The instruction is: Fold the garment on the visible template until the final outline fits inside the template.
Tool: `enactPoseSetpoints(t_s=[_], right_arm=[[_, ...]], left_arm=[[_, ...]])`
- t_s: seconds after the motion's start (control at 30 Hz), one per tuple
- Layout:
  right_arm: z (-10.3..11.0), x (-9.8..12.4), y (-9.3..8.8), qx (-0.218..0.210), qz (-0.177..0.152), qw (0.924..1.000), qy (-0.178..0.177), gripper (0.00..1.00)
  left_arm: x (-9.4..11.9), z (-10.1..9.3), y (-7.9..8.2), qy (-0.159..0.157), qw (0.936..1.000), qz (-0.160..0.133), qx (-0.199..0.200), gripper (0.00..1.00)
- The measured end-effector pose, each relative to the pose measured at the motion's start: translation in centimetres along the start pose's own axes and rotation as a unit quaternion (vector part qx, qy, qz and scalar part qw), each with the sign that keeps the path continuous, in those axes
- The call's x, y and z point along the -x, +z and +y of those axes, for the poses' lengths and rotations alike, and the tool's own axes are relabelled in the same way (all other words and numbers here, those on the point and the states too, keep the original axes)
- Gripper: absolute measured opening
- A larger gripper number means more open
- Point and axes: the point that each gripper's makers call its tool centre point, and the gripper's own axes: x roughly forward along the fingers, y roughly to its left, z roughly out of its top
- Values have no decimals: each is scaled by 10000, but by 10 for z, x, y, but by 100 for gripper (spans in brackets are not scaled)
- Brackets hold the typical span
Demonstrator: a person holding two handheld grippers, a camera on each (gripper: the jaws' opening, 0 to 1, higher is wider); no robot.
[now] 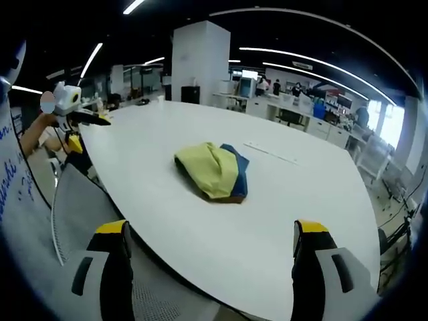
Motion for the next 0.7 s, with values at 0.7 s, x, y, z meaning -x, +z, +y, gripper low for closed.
enactPoseSetpoints(t_s=[0.7], right_arm=[[8,-9,3,-46,-82,9997,211,100]], left_arm=[[0,-1,-3,72,9999,82,-46,99]])
